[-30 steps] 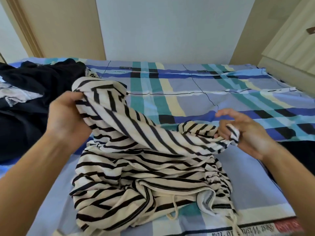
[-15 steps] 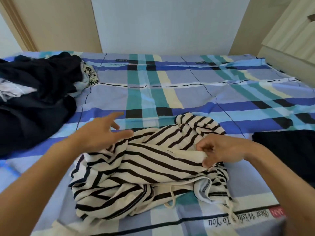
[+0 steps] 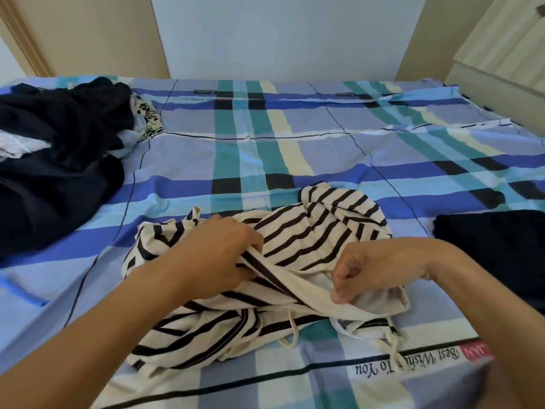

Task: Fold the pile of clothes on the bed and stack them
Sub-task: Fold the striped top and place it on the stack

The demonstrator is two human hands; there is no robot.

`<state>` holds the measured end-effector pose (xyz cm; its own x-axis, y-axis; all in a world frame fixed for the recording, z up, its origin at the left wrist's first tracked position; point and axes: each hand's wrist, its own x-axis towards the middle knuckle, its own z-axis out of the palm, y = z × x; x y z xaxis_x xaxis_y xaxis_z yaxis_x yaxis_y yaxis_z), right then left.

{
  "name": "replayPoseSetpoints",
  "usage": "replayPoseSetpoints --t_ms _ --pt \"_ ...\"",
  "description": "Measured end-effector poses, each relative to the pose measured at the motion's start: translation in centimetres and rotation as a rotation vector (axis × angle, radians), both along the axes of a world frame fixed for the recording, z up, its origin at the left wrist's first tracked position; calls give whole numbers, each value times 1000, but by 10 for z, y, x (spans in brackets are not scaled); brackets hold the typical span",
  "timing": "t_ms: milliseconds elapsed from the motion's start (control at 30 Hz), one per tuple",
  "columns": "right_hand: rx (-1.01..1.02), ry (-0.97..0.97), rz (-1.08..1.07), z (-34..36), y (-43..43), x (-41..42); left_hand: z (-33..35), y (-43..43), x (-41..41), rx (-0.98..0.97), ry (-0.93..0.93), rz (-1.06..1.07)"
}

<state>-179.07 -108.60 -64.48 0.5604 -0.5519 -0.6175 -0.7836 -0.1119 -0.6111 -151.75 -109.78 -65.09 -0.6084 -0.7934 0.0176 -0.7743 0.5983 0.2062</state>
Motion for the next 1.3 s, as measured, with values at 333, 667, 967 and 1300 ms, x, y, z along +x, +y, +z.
replayPoseSetpoints --t_ms 333,667,967,1300 --pt "-61 -263 -219 -3 20 39 5 26 -19 -56 334 289" --pt "-262 -585 -757 -18 14 55 29 48 -29 1029 297 -22" --pt "201 -1105 -783 -12 21 60 33 15 -9 557 849 51" --pt "191 -621 270 19 46 61 -39 7 -38 115 130 -486"
